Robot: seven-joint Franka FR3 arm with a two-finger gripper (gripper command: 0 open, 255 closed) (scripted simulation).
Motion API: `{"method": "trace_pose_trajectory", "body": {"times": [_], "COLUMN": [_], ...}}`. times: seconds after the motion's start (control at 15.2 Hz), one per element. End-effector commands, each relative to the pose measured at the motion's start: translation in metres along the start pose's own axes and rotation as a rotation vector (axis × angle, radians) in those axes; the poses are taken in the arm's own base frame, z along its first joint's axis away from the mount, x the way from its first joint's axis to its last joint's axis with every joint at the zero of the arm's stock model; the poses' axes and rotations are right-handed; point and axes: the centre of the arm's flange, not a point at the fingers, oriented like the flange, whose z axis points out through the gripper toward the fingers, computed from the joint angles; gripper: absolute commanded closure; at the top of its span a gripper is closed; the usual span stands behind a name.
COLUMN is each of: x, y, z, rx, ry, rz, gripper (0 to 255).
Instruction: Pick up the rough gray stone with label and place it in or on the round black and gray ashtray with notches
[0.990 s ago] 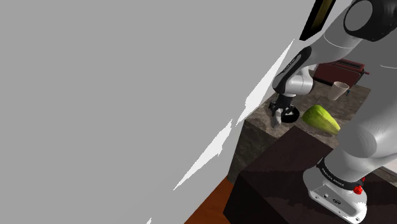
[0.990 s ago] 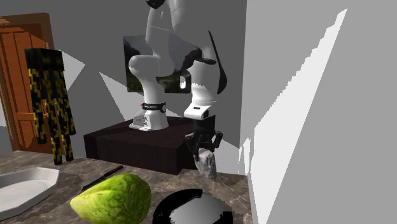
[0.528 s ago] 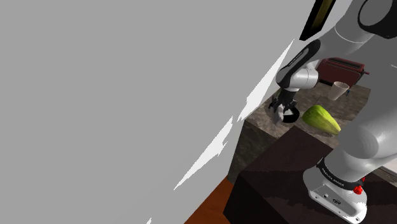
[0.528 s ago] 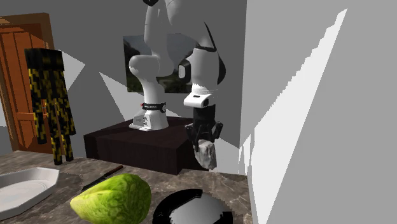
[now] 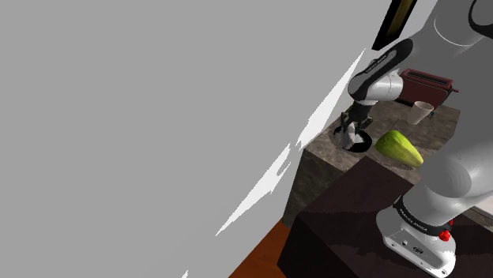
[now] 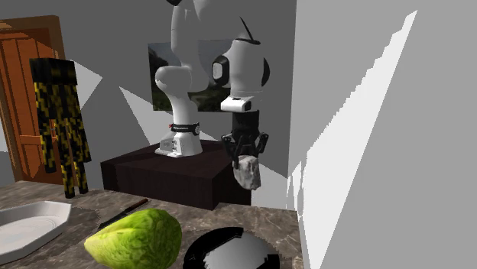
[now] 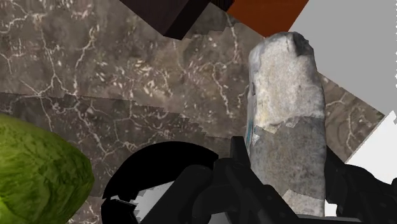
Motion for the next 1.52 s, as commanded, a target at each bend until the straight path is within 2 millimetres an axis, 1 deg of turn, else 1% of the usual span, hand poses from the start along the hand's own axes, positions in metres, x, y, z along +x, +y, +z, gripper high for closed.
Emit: {"method": "trace_pose_trajectory", "body": {"times": [0.0,0.92,0.99,1.45], "x": [0.011,0.172,0.175,0.178], "y": [0.006,0.093,0.095,0.095], "z": [-0.007,-0.036,-0.037,0.000], "rx": [0.000,0.000,0.000,0.000], "ry": [0.000,0.000,0.000,0.000], "rz": [0.000,0.000,0.000,0.000], "gripper": [255,255,255,255]}}
